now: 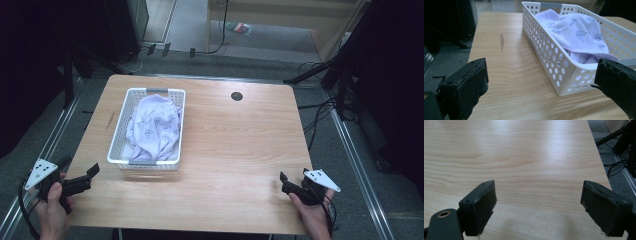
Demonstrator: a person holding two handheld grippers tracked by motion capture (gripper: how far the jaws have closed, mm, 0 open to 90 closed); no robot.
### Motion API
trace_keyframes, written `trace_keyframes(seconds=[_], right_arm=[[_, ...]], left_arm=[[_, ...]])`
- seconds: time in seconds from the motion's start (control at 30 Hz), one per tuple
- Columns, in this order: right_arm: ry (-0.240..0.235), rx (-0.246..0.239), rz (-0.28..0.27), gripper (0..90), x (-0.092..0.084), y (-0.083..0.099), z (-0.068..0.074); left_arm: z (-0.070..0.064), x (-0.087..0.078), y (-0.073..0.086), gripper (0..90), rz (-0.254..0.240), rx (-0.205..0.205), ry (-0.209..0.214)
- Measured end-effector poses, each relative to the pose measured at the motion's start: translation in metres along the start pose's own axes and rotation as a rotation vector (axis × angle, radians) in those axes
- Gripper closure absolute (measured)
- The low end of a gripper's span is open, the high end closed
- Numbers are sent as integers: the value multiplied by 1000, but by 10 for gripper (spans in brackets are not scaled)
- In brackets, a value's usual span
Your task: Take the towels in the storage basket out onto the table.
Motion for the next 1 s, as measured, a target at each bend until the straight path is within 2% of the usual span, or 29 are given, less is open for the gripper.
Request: trace_keyframes(seconds=[0.1,0.2,0.27,0.37,0.4,0.63,0.67,0.77,1.0], right_arm=[[3,6,0,131,0,0,0],[4,2,2,132,1,0,0],[5,2,2,132,1,0,0],[4,1,2,132,1,0,0],[3,1,2,132,1,0,0],[2,4,3,132,1,0,0],[1,3,2,132,1,0,0],[1,3,3,132,1,0,0],[0,2,5,134,0,0,1]], left_arm=[[-6,-1,-10,0,29,16,-3],[-12,0,-19,0,76,15,2],[-15,3,-23,0,130,15,-10],[-20,9,-29,0,197,22,13],[-22,11,-31,0,213,22,10],[-32,23,-50,0,279,34,23],[-37,28,-56,0,305,50,24],[-42,33,-62,0,322,66,7],[-51,49,-79,0,363,78,15]])
Point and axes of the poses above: each handheld gripper's, and its own axes: x roughly forward along the jaws, y roughly out of its underside, z roughly to its left, the point moved 3 cm from there along x, roughly forward along the jaws, and after that the axes turned 11 degrees about z, right-handed, at the moved point
